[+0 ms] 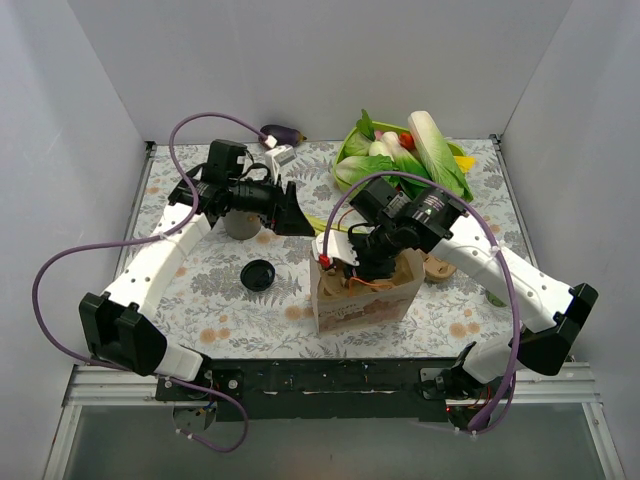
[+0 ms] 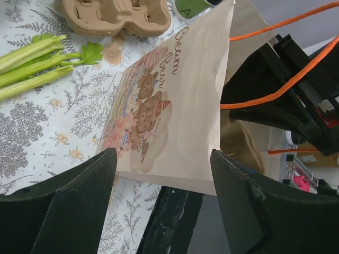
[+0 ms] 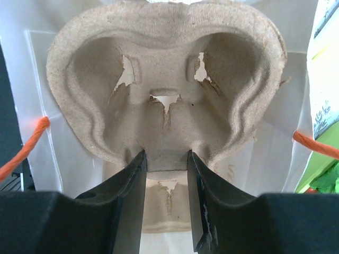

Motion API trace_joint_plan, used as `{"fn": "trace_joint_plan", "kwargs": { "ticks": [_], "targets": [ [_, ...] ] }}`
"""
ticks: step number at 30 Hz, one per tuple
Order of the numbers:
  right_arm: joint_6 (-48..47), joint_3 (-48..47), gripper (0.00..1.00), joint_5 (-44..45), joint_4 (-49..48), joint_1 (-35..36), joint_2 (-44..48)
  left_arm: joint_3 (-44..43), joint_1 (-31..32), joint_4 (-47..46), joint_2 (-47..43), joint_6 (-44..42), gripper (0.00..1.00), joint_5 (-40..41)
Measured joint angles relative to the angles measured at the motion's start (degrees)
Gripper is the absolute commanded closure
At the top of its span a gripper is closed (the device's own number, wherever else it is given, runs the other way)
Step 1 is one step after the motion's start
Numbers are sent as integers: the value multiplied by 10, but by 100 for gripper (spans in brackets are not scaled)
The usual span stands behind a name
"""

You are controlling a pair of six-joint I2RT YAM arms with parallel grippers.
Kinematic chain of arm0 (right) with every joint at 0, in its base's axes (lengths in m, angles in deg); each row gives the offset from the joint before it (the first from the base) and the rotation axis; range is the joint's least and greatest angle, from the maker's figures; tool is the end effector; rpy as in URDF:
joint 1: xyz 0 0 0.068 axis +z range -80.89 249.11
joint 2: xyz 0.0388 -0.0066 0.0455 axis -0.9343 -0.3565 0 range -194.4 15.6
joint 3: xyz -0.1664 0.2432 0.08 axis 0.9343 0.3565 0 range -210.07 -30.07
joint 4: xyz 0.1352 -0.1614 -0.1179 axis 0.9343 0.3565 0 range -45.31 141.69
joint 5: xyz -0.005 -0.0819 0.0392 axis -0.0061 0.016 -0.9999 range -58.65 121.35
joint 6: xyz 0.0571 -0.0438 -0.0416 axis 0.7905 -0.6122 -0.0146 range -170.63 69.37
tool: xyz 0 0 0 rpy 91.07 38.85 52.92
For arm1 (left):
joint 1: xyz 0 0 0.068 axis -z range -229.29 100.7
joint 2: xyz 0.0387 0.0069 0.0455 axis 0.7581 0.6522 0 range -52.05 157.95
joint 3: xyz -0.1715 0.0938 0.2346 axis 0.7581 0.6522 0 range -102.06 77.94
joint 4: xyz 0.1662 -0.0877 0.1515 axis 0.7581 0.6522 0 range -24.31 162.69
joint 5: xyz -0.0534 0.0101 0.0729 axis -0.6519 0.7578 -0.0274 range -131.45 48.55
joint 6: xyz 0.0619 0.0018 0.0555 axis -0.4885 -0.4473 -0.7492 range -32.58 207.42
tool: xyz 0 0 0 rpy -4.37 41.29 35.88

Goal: Pack the takeout coffee

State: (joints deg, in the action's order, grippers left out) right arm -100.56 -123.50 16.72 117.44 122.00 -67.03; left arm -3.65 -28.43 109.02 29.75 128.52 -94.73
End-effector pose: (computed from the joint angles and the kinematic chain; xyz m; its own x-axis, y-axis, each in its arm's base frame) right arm 0.1409 0.2167 0.3819 0.3024 -0.8273 -0.4733 -0.9504 -0.2237 -0.2162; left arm 0.2469 -0.1565 0.3861 -0.9820 -0.0464 -0.1831 0.1462 0.4265 -0.8926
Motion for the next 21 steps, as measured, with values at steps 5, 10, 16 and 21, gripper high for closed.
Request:
{"fn": "trace_joint_plan", "kwargs": {
  "ticks": [5,10,16,21],
  "targets": [
    [10,9,99,6,-9,0,0,0,31,26,0,-35,28,11],
    [21,9,99,8,-9,0,0,-3,52,48,2,-69,28,36],
    [24,9,99,16,-7,0,0,-5,55,63,2,-92,28,52],
    [24,8,99,30,-3,0,0,-23,55,75,2,-111,28,70]
  ]
}}
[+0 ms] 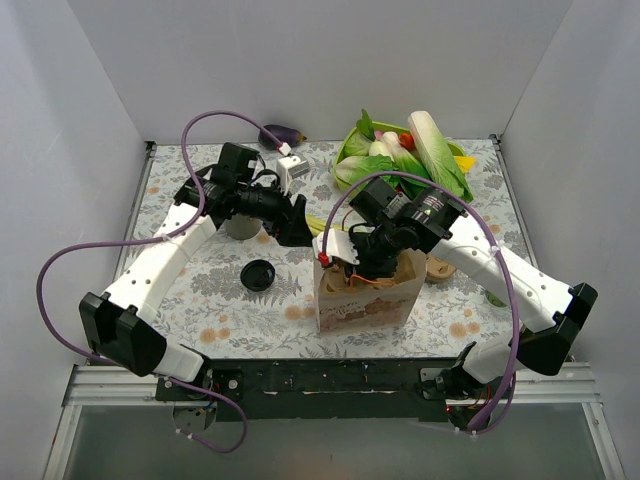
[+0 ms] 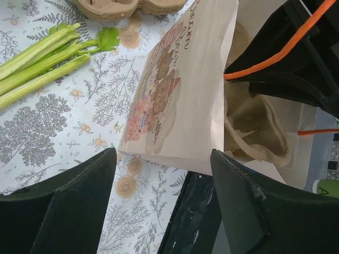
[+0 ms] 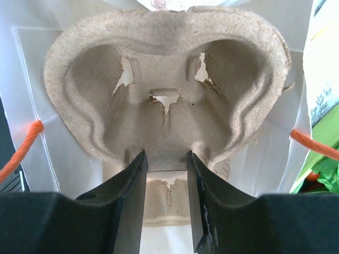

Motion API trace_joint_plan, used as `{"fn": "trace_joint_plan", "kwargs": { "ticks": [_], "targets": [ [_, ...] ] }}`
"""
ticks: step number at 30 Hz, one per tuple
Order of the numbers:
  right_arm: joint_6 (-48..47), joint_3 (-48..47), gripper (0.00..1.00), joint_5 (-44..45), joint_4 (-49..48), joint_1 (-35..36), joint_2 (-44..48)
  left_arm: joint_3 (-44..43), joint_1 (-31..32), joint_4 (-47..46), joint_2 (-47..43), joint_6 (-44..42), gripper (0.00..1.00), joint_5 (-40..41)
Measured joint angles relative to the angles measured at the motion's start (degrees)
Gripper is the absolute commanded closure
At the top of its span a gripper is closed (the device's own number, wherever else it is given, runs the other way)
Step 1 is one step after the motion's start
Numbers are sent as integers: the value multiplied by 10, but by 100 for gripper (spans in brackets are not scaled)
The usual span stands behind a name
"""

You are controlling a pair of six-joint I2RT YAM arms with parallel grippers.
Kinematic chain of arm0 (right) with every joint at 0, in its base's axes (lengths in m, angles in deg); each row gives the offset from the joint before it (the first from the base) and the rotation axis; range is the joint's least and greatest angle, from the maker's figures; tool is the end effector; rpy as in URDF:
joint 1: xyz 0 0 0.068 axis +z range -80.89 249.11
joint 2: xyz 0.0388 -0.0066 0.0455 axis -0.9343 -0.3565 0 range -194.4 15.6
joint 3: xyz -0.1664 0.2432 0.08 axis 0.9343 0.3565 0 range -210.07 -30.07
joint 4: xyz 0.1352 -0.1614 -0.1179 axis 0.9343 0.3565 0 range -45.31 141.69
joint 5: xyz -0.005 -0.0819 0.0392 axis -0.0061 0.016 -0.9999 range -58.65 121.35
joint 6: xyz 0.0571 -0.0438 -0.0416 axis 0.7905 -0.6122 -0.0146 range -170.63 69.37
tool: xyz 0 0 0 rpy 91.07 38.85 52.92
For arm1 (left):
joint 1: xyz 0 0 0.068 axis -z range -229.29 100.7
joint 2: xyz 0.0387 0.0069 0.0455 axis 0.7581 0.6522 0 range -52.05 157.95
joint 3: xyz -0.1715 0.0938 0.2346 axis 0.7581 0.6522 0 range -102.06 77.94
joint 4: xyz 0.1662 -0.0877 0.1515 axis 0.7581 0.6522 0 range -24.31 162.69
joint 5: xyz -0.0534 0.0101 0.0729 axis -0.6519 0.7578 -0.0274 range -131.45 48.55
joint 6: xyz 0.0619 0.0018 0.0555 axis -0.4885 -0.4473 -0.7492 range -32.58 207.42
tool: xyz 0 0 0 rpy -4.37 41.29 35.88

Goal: Pack the takeout coffee

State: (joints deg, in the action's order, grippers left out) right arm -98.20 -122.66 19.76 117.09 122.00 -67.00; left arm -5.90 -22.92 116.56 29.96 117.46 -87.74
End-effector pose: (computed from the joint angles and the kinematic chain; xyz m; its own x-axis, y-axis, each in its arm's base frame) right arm 0.1443 0.2149 0.3777 0.2571 -0.8584 -0.4440 -0.9597 -0.1729 -0.2215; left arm 0.2289 -0.1722 0.3813 -0.9519 0.0858 -0.2940 0.2943 0.5218 -0.8007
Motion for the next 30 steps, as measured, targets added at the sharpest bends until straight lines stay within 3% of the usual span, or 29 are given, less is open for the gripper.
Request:
{"fn": "trace_joint_plan", "kwargs": {
  "ticks": [15,30],
  "targets": [
    [-21,1,99,34,12,0,9,-28,3,2,5,-5,26,-14],
    [-7,1,99,36,12,0,9,-34,54,8,37,-14,25,21]
  ]
}}
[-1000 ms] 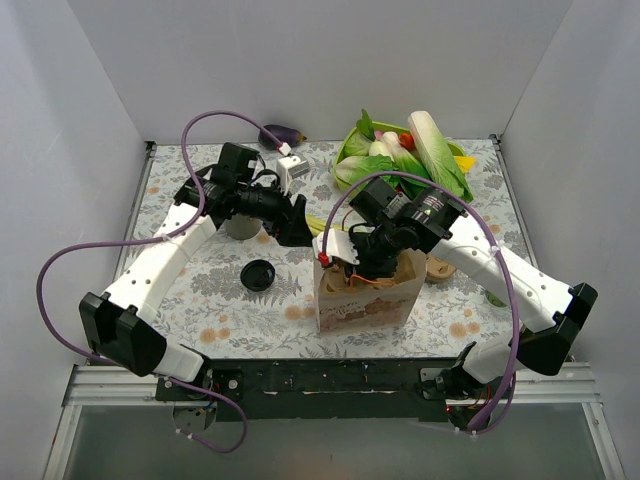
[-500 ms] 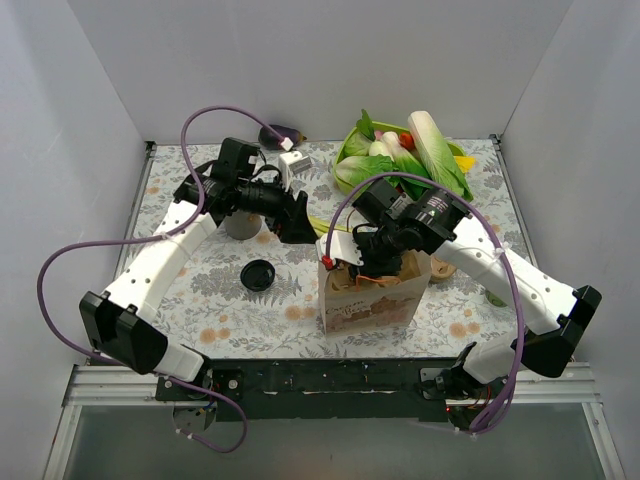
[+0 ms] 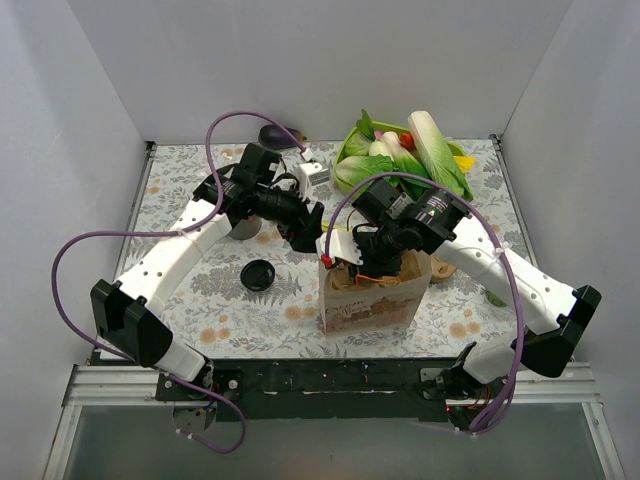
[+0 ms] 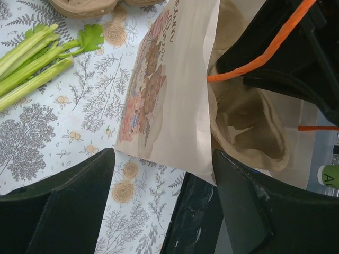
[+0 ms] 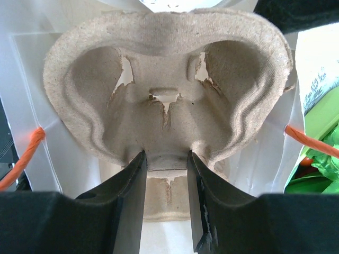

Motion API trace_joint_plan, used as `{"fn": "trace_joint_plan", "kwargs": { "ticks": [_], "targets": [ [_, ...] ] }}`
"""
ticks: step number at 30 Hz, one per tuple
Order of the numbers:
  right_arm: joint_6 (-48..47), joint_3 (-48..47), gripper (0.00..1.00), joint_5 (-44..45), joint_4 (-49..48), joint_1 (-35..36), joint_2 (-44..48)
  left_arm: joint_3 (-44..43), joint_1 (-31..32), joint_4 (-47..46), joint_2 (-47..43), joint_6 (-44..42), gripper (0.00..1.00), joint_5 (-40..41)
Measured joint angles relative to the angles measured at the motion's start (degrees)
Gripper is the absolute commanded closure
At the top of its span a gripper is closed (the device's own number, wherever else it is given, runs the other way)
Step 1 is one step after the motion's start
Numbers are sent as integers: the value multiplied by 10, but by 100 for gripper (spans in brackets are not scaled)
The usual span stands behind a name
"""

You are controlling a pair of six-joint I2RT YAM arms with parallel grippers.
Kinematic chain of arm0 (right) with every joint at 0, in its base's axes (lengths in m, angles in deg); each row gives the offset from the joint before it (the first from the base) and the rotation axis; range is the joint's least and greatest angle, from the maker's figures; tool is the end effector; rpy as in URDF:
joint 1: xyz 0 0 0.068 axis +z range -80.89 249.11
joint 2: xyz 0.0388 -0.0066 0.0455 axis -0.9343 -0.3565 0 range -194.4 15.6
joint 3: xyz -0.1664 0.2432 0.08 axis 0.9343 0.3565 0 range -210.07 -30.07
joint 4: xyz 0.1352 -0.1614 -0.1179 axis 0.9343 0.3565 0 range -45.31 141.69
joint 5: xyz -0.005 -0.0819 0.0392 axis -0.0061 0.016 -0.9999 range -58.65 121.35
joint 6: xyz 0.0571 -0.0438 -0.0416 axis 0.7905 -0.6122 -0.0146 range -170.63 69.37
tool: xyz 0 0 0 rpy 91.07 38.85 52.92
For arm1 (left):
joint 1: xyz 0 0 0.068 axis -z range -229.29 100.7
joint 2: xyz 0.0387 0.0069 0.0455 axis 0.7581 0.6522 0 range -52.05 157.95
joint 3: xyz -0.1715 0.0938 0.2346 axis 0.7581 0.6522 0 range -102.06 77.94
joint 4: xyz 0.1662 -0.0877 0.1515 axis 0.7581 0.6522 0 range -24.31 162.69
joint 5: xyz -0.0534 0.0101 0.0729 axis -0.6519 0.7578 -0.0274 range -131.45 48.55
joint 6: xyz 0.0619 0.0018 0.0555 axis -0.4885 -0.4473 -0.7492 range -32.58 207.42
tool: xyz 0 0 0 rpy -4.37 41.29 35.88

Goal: Pack the takeout coffee

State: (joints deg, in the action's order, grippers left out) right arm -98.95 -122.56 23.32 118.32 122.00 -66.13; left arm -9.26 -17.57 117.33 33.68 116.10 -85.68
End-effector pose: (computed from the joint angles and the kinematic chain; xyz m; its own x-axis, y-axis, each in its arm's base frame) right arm 0.1439 0.2070 0.3786 0.2613 -0.8802 -0.3961 -0.9518 -0.1665 -0.2577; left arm 0.2289 -0.2011 0.3790 -0.9363 0.1745 -0.3047 0.3503 0.5226 -0.7773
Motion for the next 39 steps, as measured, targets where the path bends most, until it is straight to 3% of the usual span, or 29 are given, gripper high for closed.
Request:
{"fn": "trace_joint_plan", "kwargs": {
  "ticks": [16,27,32,39],
  "targets": [
    [-4,33,99,9,-1,0,31,-21,3,38,-3,-46,25,32],
    [-20,85,99,19,2,0,2,-108,2,-27,-9,12,22,70],
    [-20,90,99,21,1,0,-7,-110,-5,-43,-28,23,22,122],
    [-18,134,99,7,-40,0,10,-106,-12,-42,-31,26,22,128]
  ]
}}
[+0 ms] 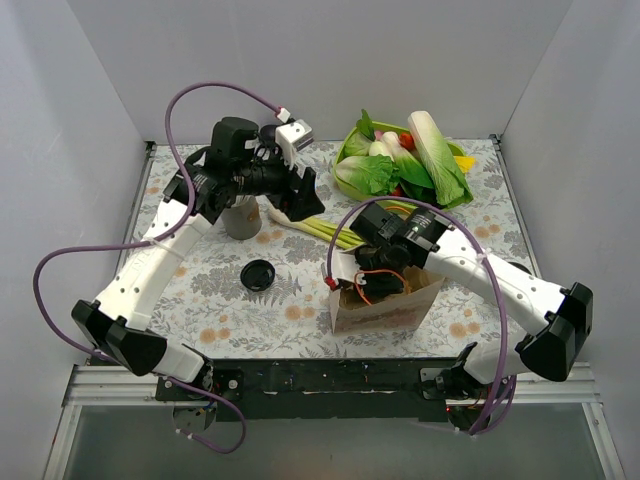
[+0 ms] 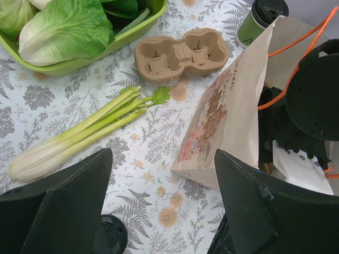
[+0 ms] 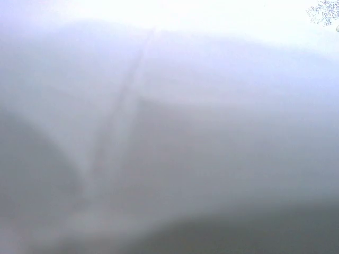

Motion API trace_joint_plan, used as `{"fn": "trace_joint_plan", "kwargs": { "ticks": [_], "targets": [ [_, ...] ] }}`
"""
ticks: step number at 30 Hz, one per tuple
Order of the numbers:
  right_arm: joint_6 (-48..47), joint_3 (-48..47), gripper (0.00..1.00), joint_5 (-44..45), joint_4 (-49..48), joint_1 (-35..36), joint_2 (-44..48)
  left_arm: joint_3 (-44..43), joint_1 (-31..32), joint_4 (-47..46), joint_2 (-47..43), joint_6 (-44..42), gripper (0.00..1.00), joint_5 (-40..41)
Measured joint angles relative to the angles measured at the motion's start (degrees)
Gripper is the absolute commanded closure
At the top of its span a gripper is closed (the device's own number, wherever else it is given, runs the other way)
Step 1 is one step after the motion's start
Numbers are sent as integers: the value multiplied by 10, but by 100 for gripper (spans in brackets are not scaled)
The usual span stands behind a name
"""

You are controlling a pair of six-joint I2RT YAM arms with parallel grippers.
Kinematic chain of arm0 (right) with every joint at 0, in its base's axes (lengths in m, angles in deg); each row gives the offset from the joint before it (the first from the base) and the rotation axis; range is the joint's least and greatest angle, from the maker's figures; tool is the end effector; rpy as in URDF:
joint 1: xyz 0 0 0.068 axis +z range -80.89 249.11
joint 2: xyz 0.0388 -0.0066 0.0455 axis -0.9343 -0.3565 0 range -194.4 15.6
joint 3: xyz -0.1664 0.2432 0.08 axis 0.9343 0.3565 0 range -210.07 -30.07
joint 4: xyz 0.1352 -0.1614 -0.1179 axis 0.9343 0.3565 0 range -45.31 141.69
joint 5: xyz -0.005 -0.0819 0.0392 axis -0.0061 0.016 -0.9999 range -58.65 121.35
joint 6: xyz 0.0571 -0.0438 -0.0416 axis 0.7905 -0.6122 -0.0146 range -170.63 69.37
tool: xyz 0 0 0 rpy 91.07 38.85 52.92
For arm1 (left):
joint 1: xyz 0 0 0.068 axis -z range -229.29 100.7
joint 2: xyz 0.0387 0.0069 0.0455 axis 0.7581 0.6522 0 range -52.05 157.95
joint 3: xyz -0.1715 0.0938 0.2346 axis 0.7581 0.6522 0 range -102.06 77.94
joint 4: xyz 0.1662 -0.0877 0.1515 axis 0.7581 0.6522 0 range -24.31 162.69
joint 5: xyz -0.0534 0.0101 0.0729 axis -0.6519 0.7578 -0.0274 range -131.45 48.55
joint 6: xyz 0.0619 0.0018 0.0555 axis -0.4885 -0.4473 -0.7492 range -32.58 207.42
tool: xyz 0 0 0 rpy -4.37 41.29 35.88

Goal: Pack the takeout coffee

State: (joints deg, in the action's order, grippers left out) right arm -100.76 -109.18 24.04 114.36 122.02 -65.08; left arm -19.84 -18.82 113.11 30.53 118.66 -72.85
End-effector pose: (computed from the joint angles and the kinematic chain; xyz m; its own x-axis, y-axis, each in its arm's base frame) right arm 0.1396 0.1999 0.3226 0.2600 -0.9183 -0.2987 -0.9613 -0.2171 -0.1694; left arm 0.2364 -0.1831 0.4524 -0.8145 -0.0344 -0.5791 0.4564 0.5783 -0.6763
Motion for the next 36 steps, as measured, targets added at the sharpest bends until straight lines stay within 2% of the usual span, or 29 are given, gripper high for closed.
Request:
{"fn": "trace_joint_plan", "kwargs": {
  "ticks": [14,18,22,27,28,32,33,36],
  "targets": [
    [-1,35,99,-7,-22,0,9,22,0,4,-4,-1,22,-6],
    [0,36,96,-14,-26,0,6,23,0,5,-6,-1,22,-7],
    [3,29,82,-21,-26,0,-6,24,0,5,-6,-1,22,-7],
    [4,16,75,-25,-25,0,-21,25,0,5,-6,-1,22,-8],
    [5,16,67,-25,-25,0,-21,25,0,4,-6,-1,22,-8],
    [9,14,50,-27,-21,0,-22,28,0,4,-7,-1,22,-8],
    [12,14,36,-27,-20,0,-22,29,0,4,-7,-1,22,-9],
    [21,12,11,-27,-19,0,-21,34,0,4,-8,-1,22,-14]
  ]
}}
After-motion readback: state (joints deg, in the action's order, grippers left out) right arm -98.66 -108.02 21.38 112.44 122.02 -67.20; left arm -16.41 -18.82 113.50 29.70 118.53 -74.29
